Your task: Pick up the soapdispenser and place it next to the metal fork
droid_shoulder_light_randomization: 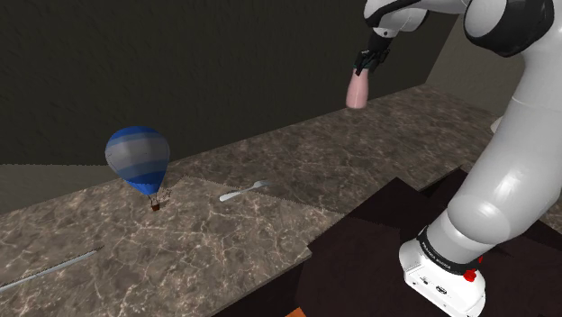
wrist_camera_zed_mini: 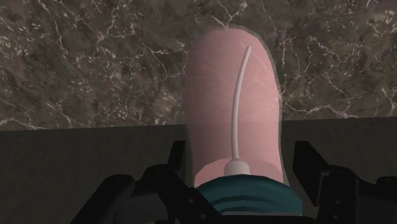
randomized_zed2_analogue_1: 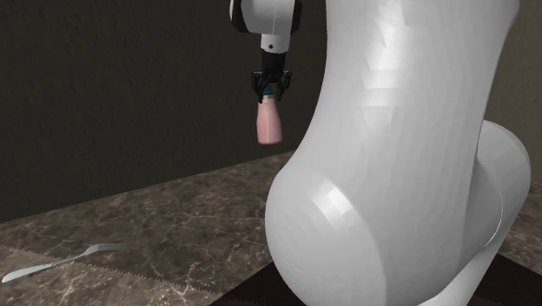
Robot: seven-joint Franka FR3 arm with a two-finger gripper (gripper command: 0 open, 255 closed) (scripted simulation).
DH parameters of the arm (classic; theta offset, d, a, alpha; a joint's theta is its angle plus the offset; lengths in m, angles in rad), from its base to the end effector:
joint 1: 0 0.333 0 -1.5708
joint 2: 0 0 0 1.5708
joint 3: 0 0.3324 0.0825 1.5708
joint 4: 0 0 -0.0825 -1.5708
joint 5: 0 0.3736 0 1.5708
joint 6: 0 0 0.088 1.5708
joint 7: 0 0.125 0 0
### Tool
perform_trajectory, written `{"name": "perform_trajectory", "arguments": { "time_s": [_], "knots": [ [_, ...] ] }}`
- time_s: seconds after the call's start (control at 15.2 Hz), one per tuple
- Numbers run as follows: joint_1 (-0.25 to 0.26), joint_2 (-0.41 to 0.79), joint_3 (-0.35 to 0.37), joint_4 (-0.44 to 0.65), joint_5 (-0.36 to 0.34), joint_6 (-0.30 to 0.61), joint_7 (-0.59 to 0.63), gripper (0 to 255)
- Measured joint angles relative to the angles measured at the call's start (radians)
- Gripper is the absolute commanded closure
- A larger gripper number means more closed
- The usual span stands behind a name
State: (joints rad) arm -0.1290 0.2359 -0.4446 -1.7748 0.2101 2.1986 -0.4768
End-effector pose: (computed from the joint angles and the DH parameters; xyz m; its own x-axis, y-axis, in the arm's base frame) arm 0.5525 -0.3212 0.4596 0.9584 -0.1734 0.2268 -0.1813 -0.9833 0.0143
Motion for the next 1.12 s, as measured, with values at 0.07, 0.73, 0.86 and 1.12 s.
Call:
{"name": "perform_trajectory", "arguments": {
  "time_s": [0.07,0.73,0.86,1.12],
  "knots": [
    [0.0,-0.001,0.0,0.011,-0.002,-0.012,0.003,255],
    [0.001,-0.026,-0.008,0.115,-0.026,-0.137,0.026,255],
    [-0.001,-0.029,-0.009,0.138,-0.029,-0.162,0.028,255],
    [-0.003,-0.031,-0.011,0.19,-0.033,-0.216,0.035,255]
  ]
}}
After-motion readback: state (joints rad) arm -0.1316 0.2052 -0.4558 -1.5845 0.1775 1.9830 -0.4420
